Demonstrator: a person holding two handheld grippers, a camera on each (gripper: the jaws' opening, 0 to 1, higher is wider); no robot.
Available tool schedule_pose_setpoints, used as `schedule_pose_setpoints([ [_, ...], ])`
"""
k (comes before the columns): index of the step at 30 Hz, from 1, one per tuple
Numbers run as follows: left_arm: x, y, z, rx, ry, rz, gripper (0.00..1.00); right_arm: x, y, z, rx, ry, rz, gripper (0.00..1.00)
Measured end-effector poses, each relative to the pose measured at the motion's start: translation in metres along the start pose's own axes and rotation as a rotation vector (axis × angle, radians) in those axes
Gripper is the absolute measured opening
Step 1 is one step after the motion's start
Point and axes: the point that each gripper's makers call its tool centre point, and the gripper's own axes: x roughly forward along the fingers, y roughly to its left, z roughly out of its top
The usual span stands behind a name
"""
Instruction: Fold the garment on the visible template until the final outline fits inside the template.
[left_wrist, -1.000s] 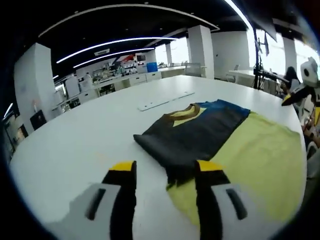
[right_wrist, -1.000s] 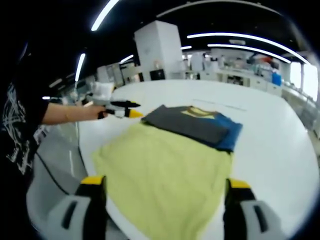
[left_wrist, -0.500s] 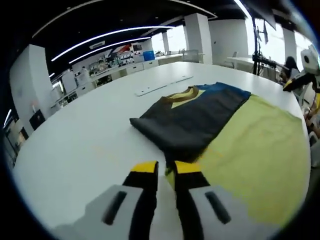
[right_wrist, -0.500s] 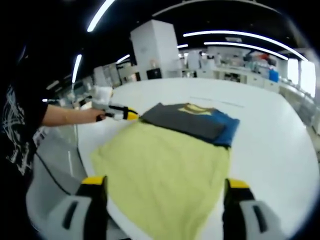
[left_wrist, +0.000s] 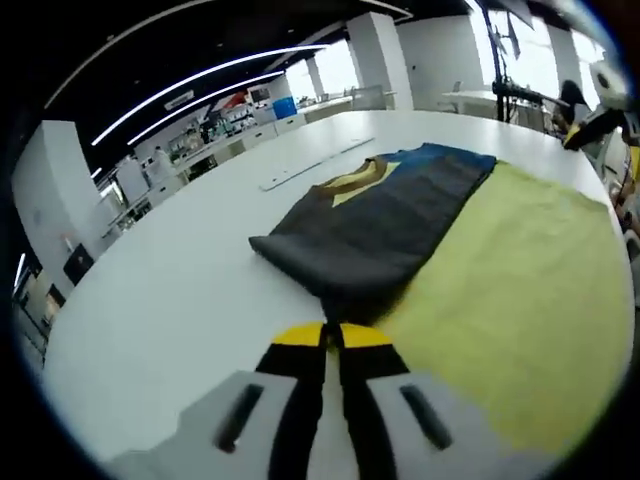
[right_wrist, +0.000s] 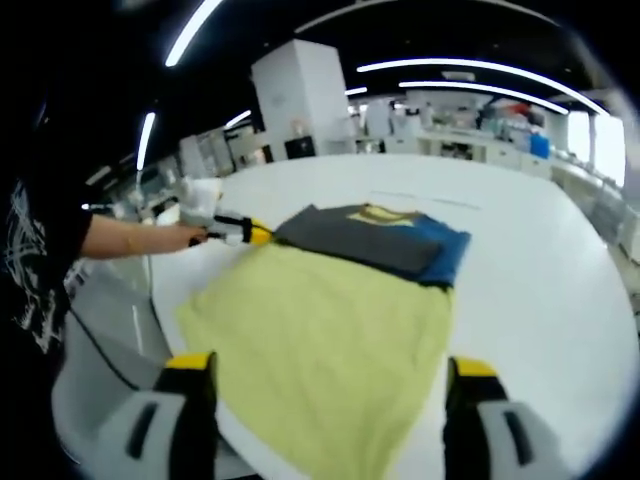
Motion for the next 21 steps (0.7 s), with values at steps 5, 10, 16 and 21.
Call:
schedule_pose_setpoints([
  [5,-0.002,-0.003,-0.005,-0.091,-0.017,0.035,0.0,0.002,0.002,-0.002,0.0,0.005,0.006,0.94],
  [10,-0.001,-0.003,-0.008,-0.329,-0.044,0.068,0.0,0.003,0.004,-0.001,-0.003,0.006,0.008,0.94],
  [16,-0.002,-0.004,-0.01,-0.316,-0.034,0.072,0.01,0.002,0.001,-0.002,-0.002,0.013,0.004,0.94],
  [21,-0.001,-0.005,0.002,-0.126,-0.035,0.077,0.12,0.004,0.003,0.0,-0.006,0.011,0.01,0.93],
])
